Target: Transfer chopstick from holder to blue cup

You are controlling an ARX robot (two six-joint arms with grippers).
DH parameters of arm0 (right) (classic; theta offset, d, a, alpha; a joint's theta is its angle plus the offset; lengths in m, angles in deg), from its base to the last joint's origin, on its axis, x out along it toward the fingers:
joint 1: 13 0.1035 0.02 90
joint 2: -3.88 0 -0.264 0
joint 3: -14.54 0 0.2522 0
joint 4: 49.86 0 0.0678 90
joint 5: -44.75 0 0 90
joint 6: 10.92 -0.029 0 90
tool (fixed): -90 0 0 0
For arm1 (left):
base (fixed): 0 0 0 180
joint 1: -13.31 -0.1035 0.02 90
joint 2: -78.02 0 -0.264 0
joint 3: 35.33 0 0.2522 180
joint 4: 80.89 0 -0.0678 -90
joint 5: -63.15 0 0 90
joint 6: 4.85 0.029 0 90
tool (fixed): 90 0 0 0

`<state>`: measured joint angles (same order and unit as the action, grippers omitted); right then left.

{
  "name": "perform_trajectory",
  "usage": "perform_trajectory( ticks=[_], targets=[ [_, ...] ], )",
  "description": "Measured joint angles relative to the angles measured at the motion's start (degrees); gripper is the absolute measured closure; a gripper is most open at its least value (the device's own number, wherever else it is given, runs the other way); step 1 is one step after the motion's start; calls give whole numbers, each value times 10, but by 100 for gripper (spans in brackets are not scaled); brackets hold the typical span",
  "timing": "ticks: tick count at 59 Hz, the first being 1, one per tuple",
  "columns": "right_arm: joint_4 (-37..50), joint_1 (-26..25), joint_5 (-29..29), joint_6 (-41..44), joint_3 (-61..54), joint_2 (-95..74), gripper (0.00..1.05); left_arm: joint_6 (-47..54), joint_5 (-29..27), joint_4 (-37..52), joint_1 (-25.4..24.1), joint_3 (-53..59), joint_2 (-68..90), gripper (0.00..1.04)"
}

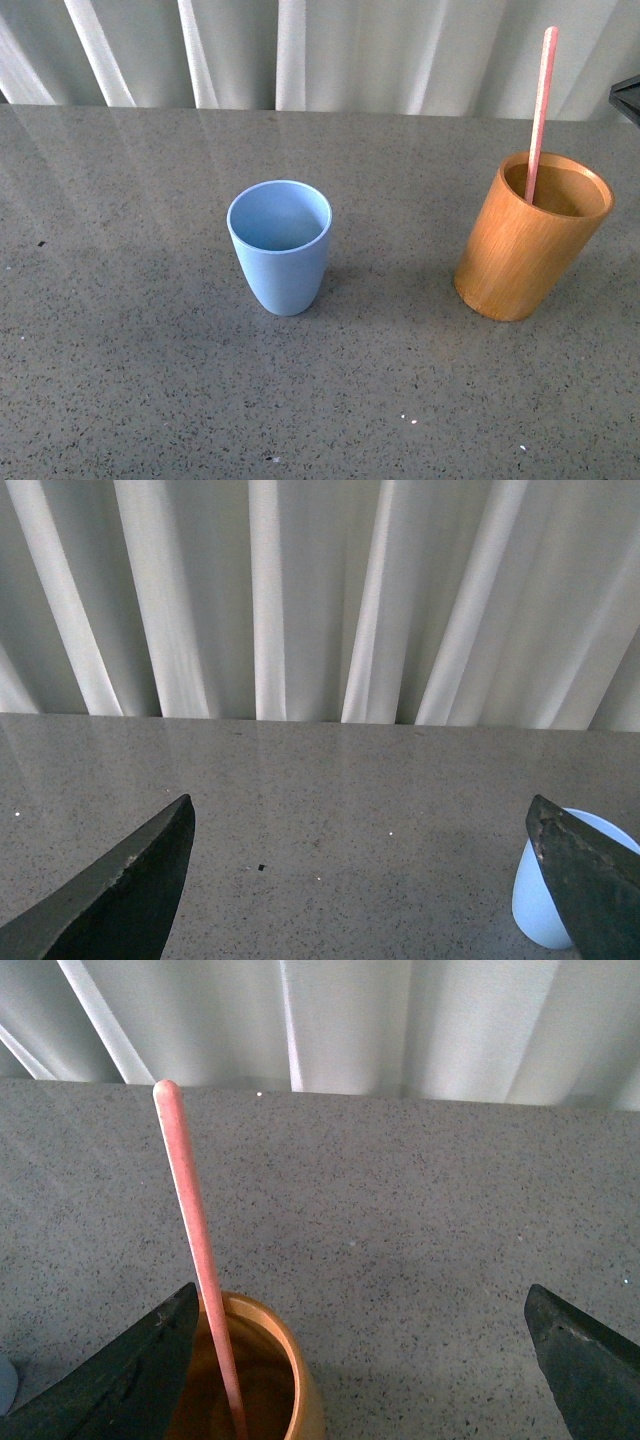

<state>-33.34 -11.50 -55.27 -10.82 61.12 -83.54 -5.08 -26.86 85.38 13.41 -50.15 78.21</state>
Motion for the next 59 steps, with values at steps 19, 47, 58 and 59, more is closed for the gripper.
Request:
perform_trajectory(
  ticks=[19, 47, 58, 59],
  targets=[
    [0, 32, -4, 13, 61, -66, 10, 0, 0, 0, 0, 0, 0, 7],
    [14, 70, 0, 21, 135, -159, 10, 0, 0, 0, 0, 0, 0, 7],
    [21, 80, 7, 17, 150, -175, 28, 0, 0, 0, 0, 0, 0, 7],
    [21, 81, 7, 17, 151, -176, 29, 0, 0, 0, 0, 0, 0, 7]
  ],
)
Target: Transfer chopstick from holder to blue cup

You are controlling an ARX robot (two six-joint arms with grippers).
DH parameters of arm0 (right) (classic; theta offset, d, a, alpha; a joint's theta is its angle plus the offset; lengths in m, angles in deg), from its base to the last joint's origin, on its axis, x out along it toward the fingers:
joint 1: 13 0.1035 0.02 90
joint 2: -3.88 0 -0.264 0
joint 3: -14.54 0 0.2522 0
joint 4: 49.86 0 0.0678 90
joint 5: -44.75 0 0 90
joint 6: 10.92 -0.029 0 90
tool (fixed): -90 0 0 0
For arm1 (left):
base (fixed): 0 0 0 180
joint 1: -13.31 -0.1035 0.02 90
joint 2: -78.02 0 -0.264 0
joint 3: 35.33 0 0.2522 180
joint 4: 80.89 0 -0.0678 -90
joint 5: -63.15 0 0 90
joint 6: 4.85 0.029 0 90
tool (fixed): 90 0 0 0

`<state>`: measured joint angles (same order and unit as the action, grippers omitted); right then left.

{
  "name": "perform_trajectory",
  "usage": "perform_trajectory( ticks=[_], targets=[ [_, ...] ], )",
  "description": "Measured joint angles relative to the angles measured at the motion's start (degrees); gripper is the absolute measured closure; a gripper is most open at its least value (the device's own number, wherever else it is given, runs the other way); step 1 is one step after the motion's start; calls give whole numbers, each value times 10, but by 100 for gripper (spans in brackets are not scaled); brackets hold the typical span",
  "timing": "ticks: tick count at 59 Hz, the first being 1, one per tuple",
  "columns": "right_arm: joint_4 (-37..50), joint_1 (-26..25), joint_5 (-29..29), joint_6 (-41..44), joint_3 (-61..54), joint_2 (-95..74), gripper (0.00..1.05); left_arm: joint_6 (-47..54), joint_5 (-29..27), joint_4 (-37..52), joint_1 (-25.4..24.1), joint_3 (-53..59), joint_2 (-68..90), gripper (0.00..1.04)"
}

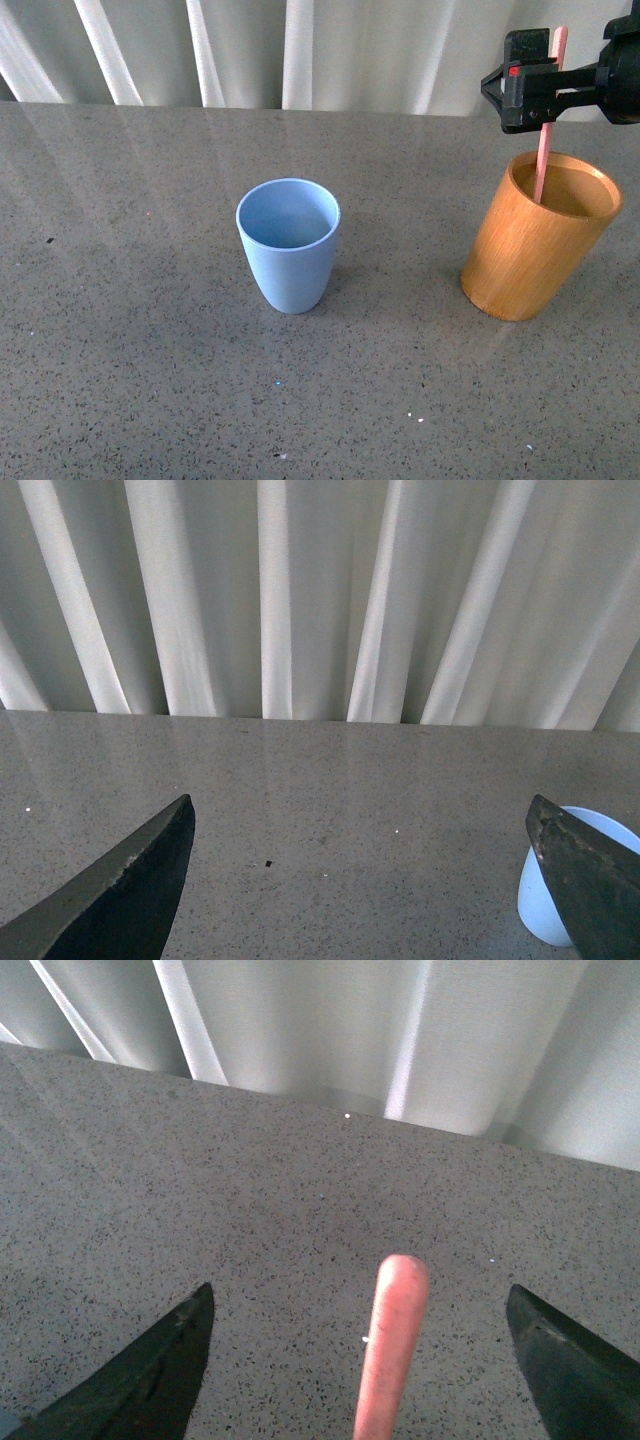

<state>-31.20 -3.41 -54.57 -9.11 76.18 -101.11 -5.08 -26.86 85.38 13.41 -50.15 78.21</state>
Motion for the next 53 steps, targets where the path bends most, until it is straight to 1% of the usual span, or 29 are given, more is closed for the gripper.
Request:
perform_trajectory(
  ticks=[19, 25, 28, 44, 53],
  targets=[
    [9, 6, 3, -10, 5, -5, 79, 0, 0, 0, 0, 0, 0, 7],
    [17, 8, 9, -12, 2, 0, 97, 0, 0, 0, 0, 0, 0, 7],
    [21, 9, 13, -11, -2, 9, 104, 0, 0, 0, 0, 0, 0, 7],
    [18, 13, 39, 10, -21, 123, 103, 0, 0, 0, 0, 0, 0, 7],
    [-6, 38, 44, 18, 19, 183, 103, 0, 0, 0, 0, 0, 0, 7]
  ],
)
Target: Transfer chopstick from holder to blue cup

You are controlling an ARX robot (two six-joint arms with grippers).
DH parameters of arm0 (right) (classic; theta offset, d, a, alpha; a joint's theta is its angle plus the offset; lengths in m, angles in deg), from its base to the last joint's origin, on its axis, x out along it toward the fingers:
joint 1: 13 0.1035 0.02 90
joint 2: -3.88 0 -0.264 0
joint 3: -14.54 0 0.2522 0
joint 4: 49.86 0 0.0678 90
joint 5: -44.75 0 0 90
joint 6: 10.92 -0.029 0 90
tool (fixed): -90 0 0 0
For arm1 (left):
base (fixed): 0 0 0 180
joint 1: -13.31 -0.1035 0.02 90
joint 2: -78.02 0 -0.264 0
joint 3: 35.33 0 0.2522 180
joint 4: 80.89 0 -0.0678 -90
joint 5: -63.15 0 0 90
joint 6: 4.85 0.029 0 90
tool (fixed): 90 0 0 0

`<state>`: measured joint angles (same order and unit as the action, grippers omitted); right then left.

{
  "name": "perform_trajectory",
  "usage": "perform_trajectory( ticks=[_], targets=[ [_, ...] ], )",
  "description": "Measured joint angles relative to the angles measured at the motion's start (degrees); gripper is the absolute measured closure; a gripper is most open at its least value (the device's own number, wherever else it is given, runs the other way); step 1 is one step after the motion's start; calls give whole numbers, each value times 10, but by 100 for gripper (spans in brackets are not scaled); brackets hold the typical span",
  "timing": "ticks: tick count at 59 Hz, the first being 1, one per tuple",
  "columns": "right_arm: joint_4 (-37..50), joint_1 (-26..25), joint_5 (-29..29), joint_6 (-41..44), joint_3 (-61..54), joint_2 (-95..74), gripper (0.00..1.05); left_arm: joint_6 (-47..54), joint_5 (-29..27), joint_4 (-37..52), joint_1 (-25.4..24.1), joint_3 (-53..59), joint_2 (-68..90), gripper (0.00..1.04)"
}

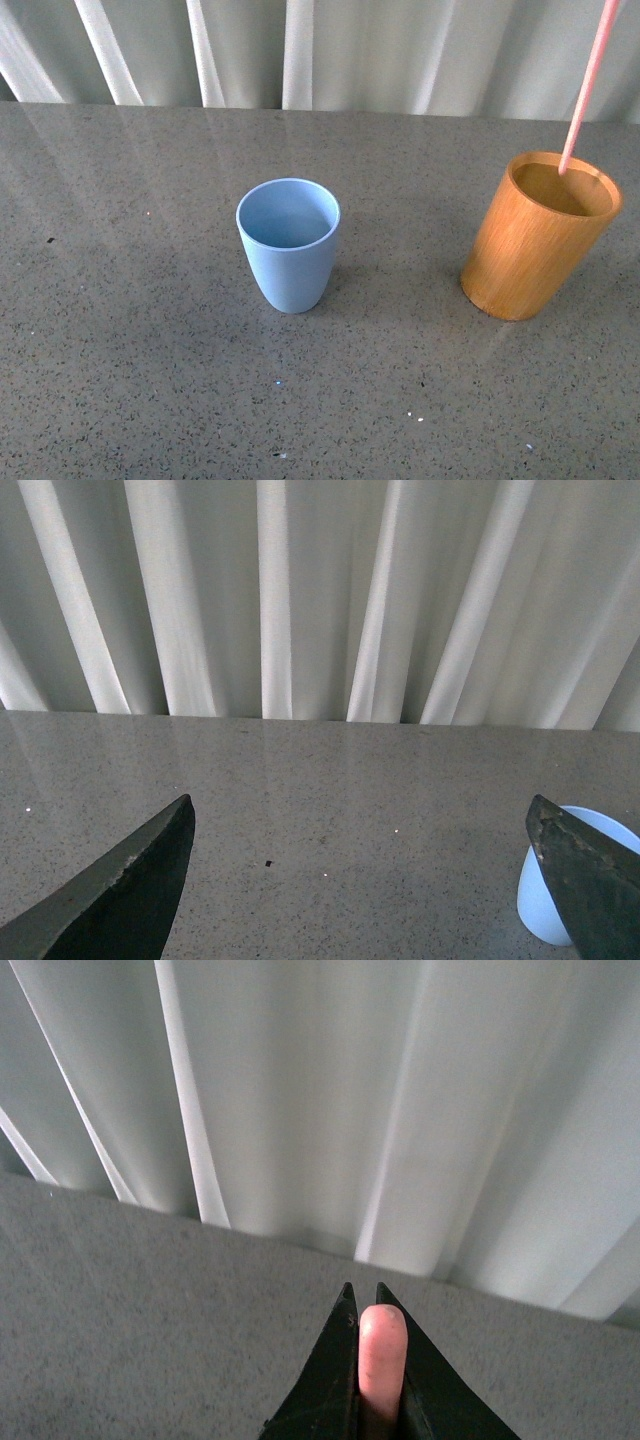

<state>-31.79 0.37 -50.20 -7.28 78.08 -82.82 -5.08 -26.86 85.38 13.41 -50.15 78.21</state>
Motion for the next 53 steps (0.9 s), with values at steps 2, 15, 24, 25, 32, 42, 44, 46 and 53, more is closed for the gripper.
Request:
perform_trajectory(
  ticks=[2, 15, 24, 25, 32, 42, 44, 46, 53],
  targets=[
    [-8, 13, -2, 2, 25, 11, 103, 0, 0, 0, 0, 0, 0, 7],
    [-31, 100, -30, -5, 120, -12, 103, 0, 0, 0, 0, 0, 0, 7],
    [-26, 133, -36, -16, 129, -75, 103, 0, 0, 0, 0, 0, 0, 7],
    [-26, 135, -38, -17, 130, -82, 103, 0, 0, 0, 0, 0, 0, 7],
    [-24, 143, -45, -23, 144, -118, 103, 0, 0, 0, 0, 0, 0, 7],
    [-33, 156, -59, -27, 186, -151, 103, 0, 0, 0, 0, 0, 0, 7],
    [-36, 158, -62, -28, 191, -153, 103, 0, 0, 0, 0, 0, 0, 7],
    [-38, 161, -66, -29, 199, -158, 103, 0, 0, 0, 0, 0, 0, 7],
    [-43, 173, -70, -37, 217, -170, 103, 0, 0, 0, 0, 0, 0, 7]
  ],
)
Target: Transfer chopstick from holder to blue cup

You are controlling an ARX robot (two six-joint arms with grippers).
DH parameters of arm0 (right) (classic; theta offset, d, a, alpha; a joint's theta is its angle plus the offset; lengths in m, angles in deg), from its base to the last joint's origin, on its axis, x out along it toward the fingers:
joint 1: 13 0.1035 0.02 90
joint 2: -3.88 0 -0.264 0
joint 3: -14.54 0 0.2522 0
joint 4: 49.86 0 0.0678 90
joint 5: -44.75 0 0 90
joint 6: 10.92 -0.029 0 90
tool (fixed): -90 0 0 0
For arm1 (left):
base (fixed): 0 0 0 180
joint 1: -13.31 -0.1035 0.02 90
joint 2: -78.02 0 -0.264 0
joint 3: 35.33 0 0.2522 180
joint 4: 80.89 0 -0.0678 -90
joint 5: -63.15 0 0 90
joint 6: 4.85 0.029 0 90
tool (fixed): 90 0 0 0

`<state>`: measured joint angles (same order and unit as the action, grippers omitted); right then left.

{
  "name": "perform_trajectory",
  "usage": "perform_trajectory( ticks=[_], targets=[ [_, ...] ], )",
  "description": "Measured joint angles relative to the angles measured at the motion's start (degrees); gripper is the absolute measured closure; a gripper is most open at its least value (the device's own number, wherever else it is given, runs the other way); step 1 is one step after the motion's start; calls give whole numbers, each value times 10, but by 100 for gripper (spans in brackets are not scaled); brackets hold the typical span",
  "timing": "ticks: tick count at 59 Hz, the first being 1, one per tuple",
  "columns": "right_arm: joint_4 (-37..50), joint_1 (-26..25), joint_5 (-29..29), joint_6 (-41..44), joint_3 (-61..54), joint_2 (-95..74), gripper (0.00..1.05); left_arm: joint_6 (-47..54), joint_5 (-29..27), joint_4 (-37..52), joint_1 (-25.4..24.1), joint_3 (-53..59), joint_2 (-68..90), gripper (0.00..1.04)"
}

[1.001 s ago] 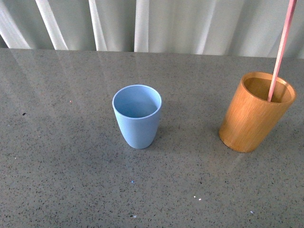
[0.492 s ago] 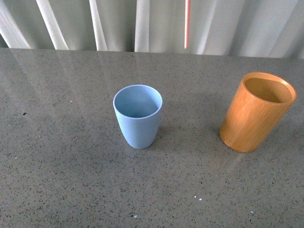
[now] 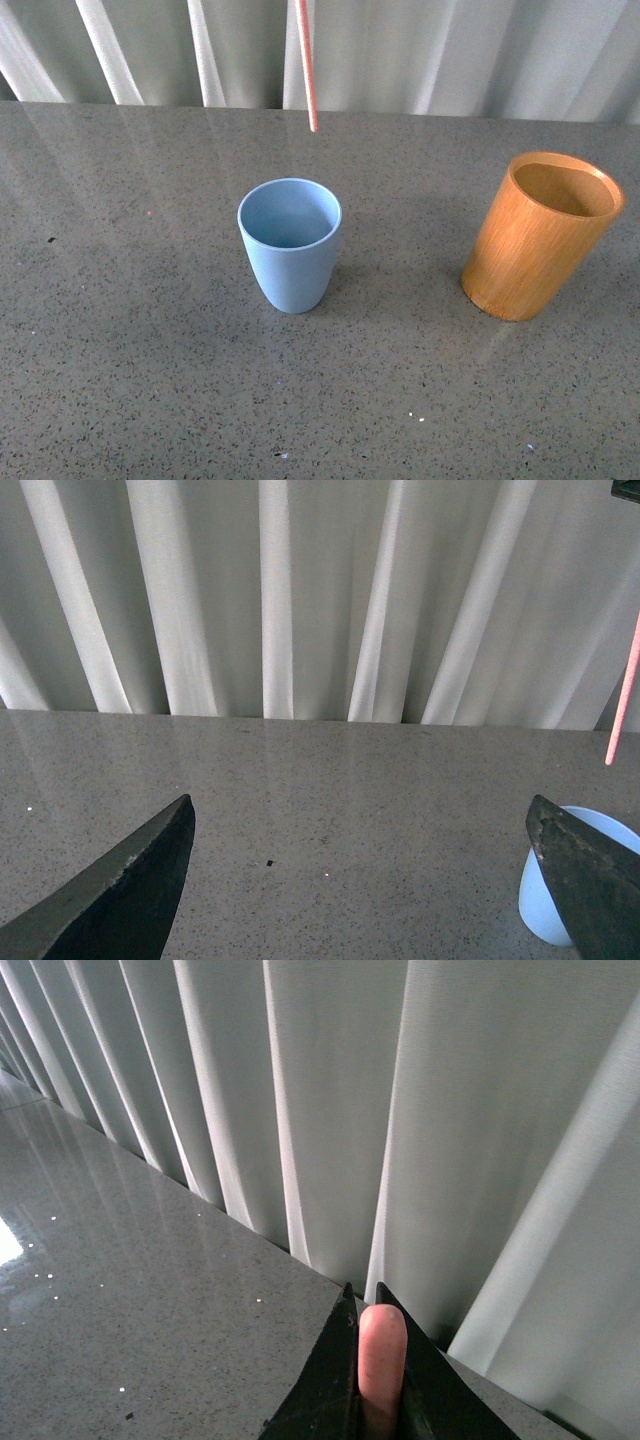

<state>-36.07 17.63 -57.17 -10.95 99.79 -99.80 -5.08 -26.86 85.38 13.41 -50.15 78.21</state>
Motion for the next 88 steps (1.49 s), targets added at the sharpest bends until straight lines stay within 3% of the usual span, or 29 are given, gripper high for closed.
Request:
perform_trajectory(
  ticks=[31, 81, 88],
  targets=[
    [13, 36, -2, -19, -7, -26, 103, 0, 0, 0, 0, 0, 0, 7],
    [70, 32, 2, -40, -64, -53, 103, 0, 0, 0, 0, 0, 0, 7],
    [79, 30, 0, -44, -73, -58, 84, 0, 0, 0, 0, 0, 0, 7]
  ],
)
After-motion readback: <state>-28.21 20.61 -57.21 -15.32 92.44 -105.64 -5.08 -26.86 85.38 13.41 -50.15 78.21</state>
